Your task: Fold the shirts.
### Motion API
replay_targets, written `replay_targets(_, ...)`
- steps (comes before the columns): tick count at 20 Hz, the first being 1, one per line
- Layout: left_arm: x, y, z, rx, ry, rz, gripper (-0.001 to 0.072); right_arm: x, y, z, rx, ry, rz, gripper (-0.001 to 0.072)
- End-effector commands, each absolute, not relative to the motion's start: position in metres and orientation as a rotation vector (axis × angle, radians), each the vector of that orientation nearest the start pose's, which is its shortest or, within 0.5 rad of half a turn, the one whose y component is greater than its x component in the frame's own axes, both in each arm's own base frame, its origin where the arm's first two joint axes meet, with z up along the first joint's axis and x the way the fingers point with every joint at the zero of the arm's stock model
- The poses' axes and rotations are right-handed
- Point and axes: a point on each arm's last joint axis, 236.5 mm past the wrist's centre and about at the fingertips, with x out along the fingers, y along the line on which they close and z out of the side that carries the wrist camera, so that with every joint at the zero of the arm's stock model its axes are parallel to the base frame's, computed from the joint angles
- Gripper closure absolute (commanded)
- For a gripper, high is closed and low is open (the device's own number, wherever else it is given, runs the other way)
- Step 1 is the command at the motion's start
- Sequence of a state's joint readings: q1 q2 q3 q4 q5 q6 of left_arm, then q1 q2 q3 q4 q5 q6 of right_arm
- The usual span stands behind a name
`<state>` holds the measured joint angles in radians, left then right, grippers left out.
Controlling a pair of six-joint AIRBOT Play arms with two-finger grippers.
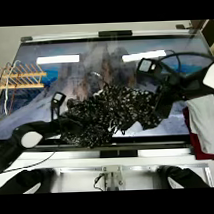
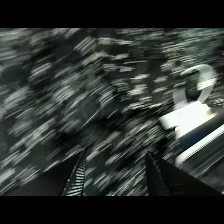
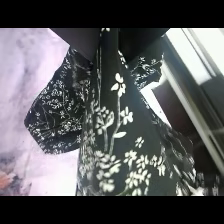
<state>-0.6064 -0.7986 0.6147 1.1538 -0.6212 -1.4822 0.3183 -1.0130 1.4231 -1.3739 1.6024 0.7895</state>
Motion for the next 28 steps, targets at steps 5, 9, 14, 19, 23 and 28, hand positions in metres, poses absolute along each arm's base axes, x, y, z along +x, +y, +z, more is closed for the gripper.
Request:
replay_targets(5, 0.295, -0.318, 0.015, -0.221, 0.723, -0.677, 0.0136, 0.267, 0.172, 0.194, -0.532, 0.879, 0.919, 0.0673)
replay_targets(9, 0.326, -0.339, 0.012, -0.223, 0.689, -0.658, 0.0138, 0.260, 0.175, 0.202, -0.483, 0.870, 0.917, 0.0673)
replay_targets(14, 0.358, -0.323, 0.022, -0.201, 0.629, -0.613, 0.0206, 0.255, 0.180, 0.203, -0.454, 0.878, 0.936, 0.0673)
replay_targets(19, 0.359, -0.291, 0.021, -0.143, 0.698, -0.598, 0.0427, 0.254, 0.177, 0.201, -0.467, 0.892, 0.936, 0.0673)
replay_targets(23, 0.361, -0.296, 0.028, -0.197, 0.677, -0.586, 0.0254, 0.254, 0.177, 0.201, -0.470, 0.888, 0.936, 0.0673)
replay_targets(28, 0.350, -0.289, 0.047, -0.175, 0.680, -0.617, 0.0187, 0.258, 0.176, 0.202, -0.478, 0.877, 0.924, 0.0673)
